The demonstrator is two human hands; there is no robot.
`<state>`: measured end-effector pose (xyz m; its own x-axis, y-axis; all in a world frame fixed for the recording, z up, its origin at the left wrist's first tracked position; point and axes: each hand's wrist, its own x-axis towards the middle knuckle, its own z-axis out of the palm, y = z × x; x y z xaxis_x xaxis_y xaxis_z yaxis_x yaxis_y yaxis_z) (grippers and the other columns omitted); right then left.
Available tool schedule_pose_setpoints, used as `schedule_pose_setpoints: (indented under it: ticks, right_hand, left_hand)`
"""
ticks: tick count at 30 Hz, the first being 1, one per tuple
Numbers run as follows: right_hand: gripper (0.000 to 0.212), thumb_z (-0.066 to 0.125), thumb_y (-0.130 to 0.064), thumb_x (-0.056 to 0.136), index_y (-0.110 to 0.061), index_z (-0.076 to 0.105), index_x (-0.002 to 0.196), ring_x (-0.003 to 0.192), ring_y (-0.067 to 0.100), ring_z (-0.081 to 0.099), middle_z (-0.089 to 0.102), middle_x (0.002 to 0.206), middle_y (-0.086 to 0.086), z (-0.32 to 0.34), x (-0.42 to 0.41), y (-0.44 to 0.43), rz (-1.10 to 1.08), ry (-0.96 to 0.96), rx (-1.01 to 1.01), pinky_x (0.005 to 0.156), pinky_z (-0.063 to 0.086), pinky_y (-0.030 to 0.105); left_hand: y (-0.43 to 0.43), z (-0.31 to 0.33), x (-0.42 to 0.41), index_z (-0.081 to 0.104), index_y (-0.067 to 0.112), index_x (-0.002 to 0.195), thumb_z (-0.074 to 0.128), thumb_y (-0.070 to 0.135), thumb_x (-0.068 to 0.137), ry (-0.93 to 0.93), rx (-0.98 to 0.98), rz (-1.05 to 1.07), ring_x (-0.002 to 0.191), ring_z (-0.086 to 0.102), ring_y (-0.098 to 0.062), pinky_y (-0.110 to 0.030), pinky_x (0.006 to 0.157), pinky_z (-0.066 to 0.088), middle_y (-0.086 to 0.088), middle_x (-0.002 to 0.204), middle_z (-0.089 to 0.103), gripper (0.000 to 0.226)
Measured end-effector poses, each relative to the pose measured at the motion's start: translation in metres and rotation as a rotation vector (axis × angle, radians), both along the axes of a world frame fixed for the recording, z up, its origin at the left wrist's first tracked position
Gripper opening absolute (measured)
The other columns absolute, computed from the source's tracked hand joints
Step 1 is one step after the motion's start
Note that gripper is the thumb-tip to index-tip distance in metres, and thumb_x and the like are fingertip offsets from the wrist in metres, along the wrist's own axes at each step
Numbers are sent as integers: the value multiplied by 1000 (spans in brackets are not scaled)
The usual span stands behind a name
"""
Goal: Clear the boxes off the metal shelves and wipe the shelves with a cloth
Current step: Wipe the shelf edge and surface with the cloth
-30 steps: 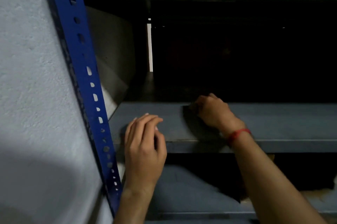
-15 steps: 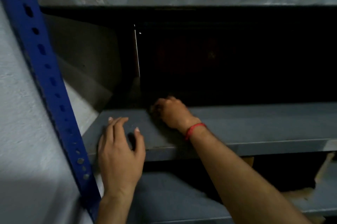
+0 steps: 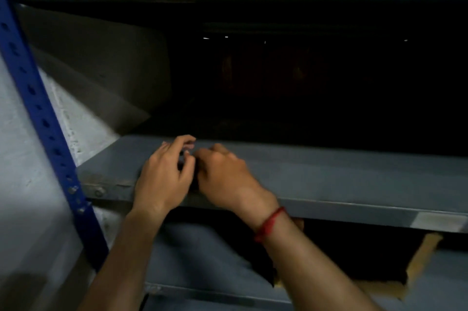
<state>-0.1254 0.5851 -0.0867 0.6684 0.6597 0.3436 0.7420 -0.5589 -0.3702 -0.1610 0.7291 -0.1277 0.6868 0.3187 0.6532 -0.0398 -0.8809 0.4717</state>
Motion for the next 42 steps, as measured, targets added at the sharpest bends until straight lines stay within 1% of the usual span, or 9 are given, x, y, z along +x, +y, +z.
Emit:
schedule_pose_setpoints:
  ticks: [4, 9, 14, 19, 24, 30, 33, 38, 42]
  right_hand:
    - [33, 46, -26, 103, -22, 59, 133, 111, 40, 57, 54, 123, 17, -2, 46, 27, 61, 3, -69, 97, 44, 38]
    - [31, 49, -22, 98, -23, 68, 123, 115, 33, 63, 66, 125, 12, 1, 122, -38, -282, -15, -157, 100, 50, 37]
    - [33, 48, -22, 99, -26, 61, 130, 118, 35, 56, 51, 130, 8, 1, 56, -88, -330, 29, -99, 98, 45, 38]
    - [33, 46, -20, 99, -21, 61, 128, 113, 32, 54, 54, 123, 9, -7, -21, -24, -69, -42, 35, 93, 44, 37]
    - [33, 46, -24, 100, -18, 58, 131, 116, 38, 52, 53, 127, 14, -9, 53, -3, -150, -93, -37, 97, 44, 39]
    - [27, 57, -27, 99, -31, 69, 123, 118, 28, 62, 67, 129, 4, 7, 121, -111, -407, 8, -140, 101, 50, 36]
    - [26, 58, -34, 98, -35, 68, 122, 116, 28, 62, 66, 128, 1, 7, 94, -151, -492, 96, -84, 98, 52, 39]
    - [30, 54, -25, 96, -31, 67, 122, 110, 27, 60, 61, 120, 5, -5, 4, -104, -209, 33, 26, 96, 49, 37]
    - [33, 52, -20, 95, -24, 67, 123, 110, 36, 57, 57, 118, 11, -9, 19, -43, -159, -74, 68, 93, 46, 38]
  left_hand:
    - [1, -1, -3, 55, 30, 129, 37, 37, 93, 58, 6, 18, 107, 65, -31, -44, 88, 53, -6, 116, 69, 40]
    - [7, 0, -3, 51, 32, 135, 41, 31, 98, 99, -13, -14, 126, 55, -37, -53, 100, 48, -3, 128, 65, 38]
    - [4, -2, 5, 63, 28, 118, 35, 43, 92, 88, 62, -7, 108, 64, -33, -49, 106, 44, -3, 108, 72, 40]
    - [5, -3, 8, 63, 29, 118, 34, 44, 92, 81, 55, -25, 103, 66, -27, -46, 88, 54, -3, 107, 71, 42]
    - [5, -2, 1, 63, 29, 109, 36, 54, 93, 84, 49, -37, 97, 69, -27, -45, 79, 56, 0, 98, 73, 40]
    - [-5, 4, -10, 75, 20, 105, 48, 70, 85, 131, 181, -240, 109, 64, -11, -28, 112, 38, 10, 108, 72, 61]
    - [-3, 1, -11, 72, 26, 115, 44, 89, 75, 213, 244, -256, 126, 57, -11, -37, 118, 34, 11, 123, 68, 79]
    - [-6, 5, -11, 65, 35, 115, 42, 99, 63, 239, 284, -217, 114, 60, -12, -36, 96, 51, 21, 121, 60, 85]
    - [-6, 6, -8, 63, 37, 116, 42, 99, 61, 233, 262, -245, 107, 62, -9, -37, 92, 53, 22, 117, 60, 85]
